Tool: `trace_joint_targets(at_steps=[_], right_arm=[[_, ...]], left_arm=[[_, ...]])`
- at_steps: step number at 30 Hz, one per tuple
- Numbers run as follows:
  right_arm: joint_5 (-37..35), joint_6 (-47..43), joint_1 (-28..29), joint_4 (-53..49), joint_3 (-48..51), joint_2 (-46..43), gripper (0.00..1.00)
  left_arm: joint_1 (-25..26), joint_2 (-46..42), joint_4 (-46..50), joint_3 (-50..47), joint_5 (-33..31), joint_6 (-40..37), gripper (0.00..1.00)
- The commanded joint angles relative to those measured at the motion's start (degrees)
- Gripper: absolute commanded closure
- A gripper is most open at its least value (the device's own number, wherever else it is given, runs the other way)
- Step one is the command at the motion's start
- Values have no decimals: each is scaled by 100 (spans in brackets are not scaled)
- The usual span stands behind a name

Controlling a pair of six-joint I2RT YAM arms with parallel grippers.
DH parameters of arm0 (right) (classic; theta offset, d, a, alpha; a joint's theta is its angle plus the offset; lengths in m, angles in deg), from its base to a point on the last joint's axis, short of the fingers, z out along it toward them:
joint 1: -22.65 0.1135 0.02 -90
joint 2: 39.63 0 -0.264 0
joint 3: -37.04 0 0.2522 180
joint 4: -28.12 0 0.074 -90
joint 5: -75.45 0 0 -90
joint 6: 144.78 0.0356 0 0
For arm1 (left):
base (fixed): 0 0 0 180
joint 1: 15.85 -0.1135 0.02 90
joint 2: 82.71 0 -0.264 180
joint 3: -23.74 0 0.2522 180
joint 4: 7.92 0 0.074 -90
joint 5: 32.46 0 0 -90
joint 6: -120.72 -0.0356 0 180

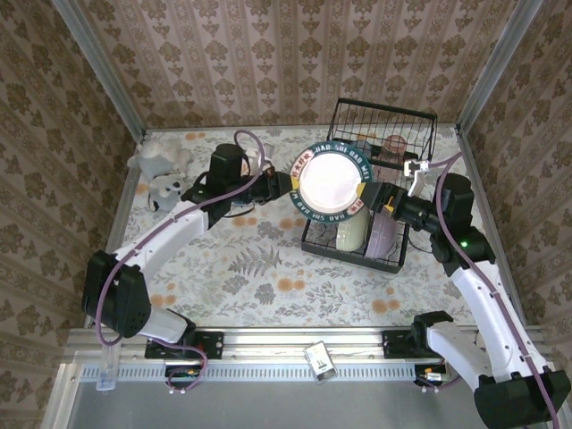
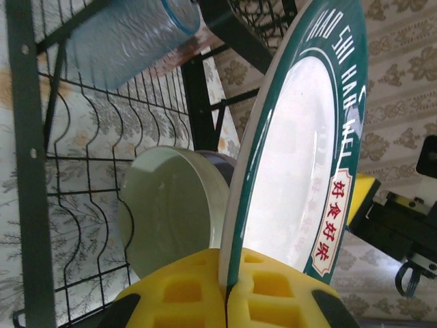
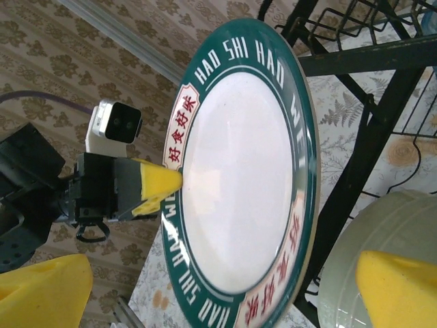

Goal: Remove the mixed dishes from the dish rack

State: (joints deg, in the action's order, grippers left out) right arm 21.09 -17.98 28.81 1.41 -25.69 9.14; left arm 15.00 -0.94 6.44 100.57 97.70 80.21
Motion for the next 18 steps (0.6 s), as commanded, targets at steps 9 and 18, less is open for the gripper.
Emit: trace_joint_targets(at_steps=[9,18], right_arm=[[223,-386,0,102,197,-365,0],[320,-588,97,-196,235,-605,0]], left_arm=[[-1666,-1239,536,-82,-174,-216,100],[-2793,-1212,962,-373,-178,-196,100]])
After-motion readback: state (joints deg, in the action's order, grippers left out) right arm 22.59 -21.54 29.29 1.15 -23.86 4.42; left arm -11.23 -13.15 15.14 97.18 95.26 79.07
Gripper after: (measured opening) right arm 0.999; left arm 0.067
